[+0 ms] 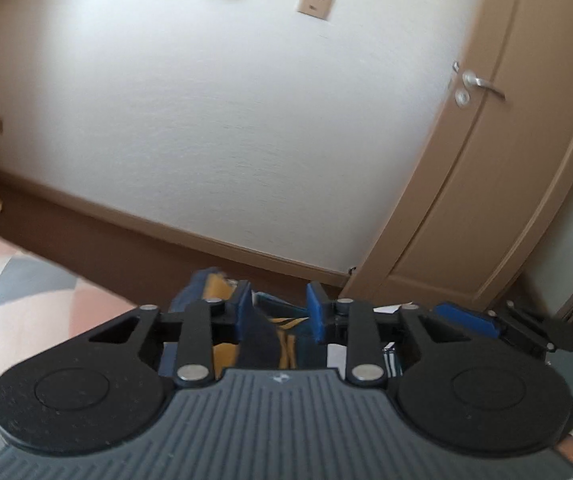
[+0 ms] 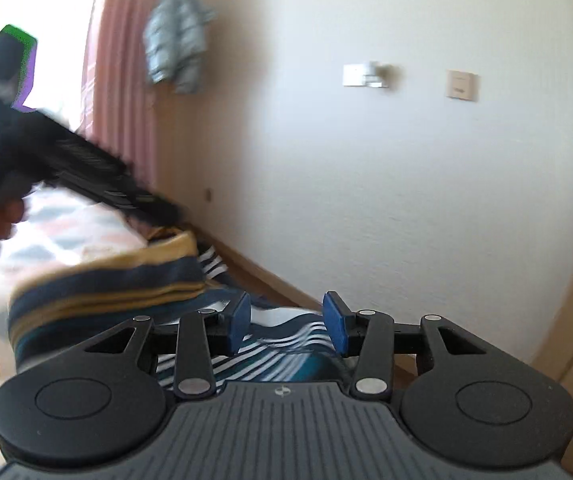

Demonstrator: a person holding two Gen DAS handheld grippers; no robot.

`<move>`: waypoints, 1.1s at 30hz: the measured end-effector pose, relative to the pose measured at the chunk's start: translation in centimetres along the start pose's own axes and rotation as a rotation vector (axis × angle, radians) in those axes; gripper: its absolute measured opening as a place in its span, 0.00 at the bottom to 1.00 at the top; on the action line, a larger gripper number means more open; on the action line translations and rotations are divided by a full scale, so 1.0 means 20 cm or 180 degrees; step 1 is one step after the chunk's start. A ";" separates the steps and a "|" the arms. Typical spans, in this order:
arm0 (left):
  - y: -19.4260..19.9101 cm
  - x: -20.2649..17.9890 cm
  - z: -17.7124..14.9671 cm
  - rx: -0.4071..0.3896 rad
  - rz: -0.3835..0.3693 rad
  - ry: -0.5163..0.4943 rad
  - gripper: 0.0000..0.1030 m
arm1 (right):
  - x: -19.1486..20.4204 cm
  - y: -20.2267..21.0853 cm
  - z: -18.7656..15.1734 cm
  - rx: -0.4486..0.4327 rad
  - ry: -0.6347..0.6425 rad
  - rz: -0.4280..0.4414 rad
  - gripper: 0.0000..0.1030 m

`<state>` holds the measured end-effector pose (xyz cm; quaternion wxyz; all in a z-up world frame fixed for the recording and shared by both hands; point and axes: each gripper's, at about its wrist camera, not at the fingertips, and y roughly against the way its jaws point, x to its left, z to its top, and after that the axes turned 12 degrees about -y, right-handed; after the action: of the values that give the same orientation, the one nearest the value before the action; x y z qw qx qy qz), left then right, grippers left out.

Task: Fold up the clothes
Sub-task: 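Lift the sweater with both grippers and carry it toward the clothes stack, then lower the sweater onto the blue and green stack and open both grippers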

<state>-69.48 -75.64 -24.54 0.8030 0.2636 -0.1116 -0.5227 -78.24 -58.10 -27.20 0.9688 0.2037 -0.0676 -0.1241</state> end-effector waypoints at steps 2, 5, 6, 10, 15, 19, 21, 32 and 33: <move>-0.09 0.00 -0.03 -0.0012 0.0016 0.0073 0.23 | 0.00 -0.10 -0.06 0.0166 -0.0010 0.0024 0.38; -0.24 0.09 -0.09 0.0097 0.0059 0.0331 0.20 | -0.08 -0.23 -0.10 0.0234 -0.0468 0.0290 0.36; -0.28 0.13 -0.10 0.0150 0.0080 0.0428 0.14 | -0.13 -0.23 -0.13 0.0278 -0.0631 0.0359 0.36; -0.44 0.33 -0.20 0.0386 0.0066 0.0920 0.03 | -0.23 -0.24 -0.20 0.0401 -0.0900 0.0557 0.35; -0.52 0.44 -0.18 0.0581 0.0106 0.1104 0.03 | -0.36 -0.36 -0.20 0.0524 -0.1216 0.0593 0.35; -0.45 0.37 -0.09 0.0631 0.0300 0.1045 0.03 | -0.54 -0.46 -0.04 0.0693 -0.1324 0.0651 0.35; -0.30 0.30 -0.09 0.0551 0.0439 0.0893 0.07 | -0.55 -0.43 0.04 0.0764 -0.1270 0.0637 0.37; 0.40 -0.04 -0.26 0.0291 0.1024 0.0339 0.18 | -0.28 0.24 0.06 0.0293 -0.0717 0.0820 0.46; 0.41 -0.07 -0.29 0.0331 0.1031 0.0325 0.12 | -0.22 0.25 0.04 0.0318 -0.0587 0.0822 0.46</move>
<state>-61.00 -70.06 -24.77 0.8666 0.3096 -0.1387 -0.3660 -81.48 -52.76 -24.84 0.9550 0.2290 -0.1880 -0.0132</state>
